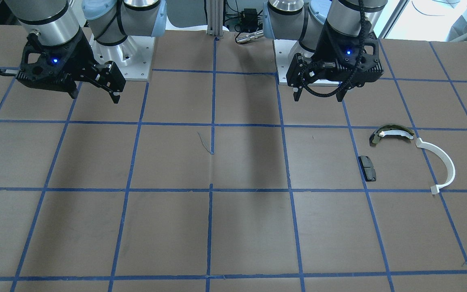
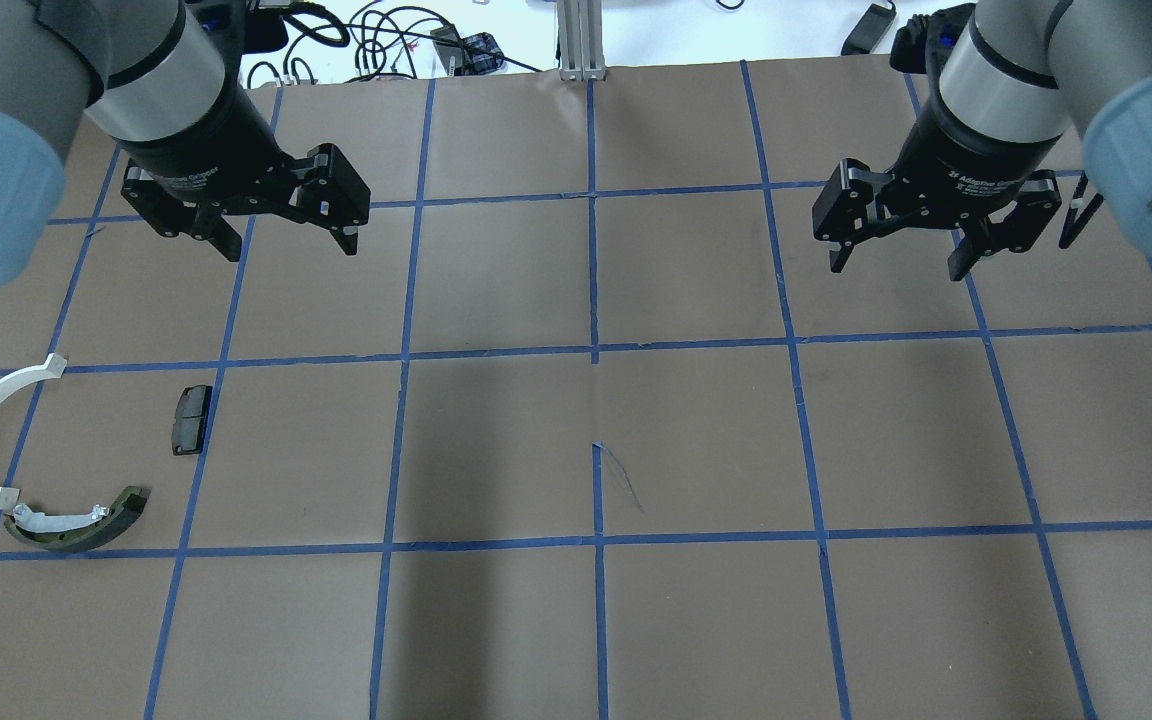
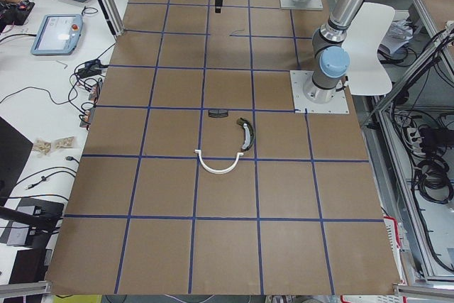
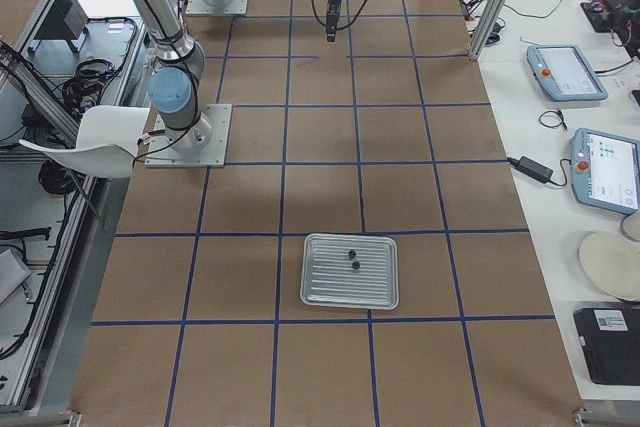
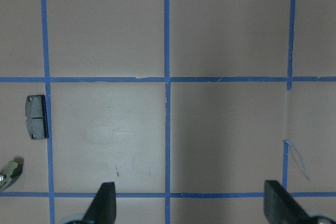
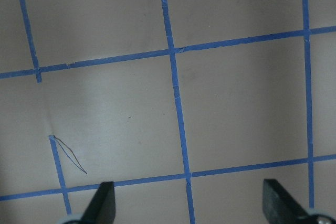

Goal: Place bearing gear from tray to pile

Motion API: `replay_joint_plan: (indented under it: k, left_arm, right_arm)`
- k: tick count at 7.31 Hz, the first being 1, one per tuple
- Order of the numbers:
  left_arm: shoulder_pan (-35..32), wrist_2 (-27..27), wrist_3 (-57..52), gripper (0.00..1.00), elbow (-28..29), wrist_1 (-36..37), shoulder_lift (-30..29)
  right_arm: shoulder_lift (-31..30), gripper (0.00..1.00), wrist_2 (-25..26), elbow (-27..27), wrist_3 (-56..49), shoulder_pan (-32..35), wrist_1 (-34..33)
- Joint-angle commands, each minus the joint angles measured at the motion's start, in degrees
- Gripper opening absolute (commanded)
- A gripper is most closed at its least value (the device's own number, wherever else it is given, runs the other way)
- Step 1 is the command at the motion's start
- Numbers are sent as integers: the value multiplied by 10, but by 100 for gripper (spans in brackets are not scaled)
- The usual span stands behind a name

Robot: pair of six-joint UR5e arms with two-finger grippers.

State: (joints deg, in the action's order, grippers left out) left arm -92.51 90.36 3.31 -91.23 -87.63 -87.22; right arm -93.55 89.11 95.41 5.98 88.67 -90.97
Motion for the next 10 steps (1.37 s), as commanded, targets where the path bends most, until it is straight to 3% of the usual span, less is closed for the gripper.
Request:
replay_joint_plan:
  k: [1, 7, 10]
  left_arm:
    - [0, 0, -1, 100, 0, 0, 0]
    - [0, 0, 0, 100, 0, 0, -1]
    - [0, -1, 0, 100, 0, 0, -1]
  right_arm:
    - [3, 100, 6, 0, 1, -1, 0]
    - [7, 100, 9, 22, -9, -13, -12]
    - [22, 100, 10, 21, -157, -93, -11]
